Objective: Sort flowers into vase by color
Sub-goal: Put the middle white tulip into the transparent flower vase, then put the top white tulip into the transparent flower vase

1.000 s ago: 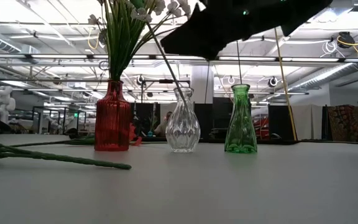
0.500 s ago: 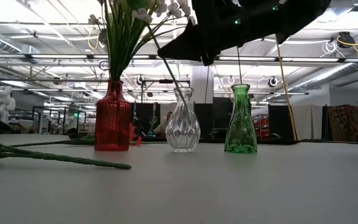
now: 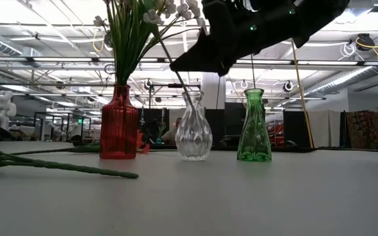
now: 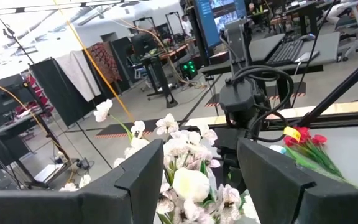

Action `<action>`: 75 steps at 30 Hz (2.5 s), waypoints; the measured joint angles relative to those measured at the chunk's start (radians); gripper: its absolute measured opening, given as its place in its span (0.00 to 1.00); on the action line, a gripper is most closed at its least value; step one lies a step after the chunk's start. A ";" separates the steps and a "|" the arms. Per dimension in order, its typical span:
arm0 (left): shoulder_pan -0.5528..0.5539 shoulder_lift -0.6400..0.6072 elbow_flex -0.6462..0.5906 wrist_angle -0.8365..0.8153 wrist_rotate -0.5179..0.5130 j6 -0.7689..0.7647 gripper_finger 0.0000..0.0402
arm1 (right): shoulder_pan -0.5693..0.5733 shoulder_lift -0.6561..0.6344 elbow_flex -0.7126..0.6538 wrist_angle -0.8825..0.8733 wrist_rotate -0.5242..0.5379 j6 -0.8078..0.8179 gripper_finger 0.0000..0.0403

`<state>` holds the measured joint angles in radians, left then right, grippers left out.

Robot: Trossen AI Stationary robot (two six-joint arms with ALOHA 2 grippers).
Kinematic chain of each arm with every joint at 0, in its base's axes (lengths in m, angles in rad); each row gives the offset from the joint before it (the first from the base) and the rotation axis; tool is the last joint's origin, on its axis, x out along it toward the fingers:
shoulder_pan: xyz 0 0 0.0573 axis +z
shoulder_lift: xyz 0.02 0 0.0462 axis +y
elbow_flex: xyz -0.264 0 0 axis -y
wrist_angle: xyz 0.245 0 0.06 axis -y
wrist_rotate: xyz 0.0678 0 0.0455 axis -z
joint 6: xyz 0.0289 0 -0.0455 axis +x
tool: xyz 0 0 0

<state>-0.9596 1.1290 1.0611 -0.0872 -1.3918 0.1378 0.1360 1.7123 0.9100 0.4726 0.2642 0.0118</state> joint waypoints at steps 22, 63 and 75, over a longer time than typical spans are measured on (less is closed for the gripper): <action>0.007 -0.028 0.000 -0.110 -0.005 -0.133 0.53 | 0.041 -0.219 0.000 -0.322 -0.005 0.074 0.44; 0.637 -0.430 0.000 -0.837 0.098 -0.682 0.53 | -0.623 -0.336 -0.018 -0.395 -0.244 -0.054 0.29; 1.172 -0.295 -0.001 -0.711 0.662 -0.533 0.51 | -0.617 -0.336 -0.018 -0.433 -0.362 -0.002 0.29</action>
<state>0.2128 0.8344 1.0603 -0.7979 -0.7298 -0.3956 -0.4813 1.3766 0.8917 0.0396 -0.0983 0.0101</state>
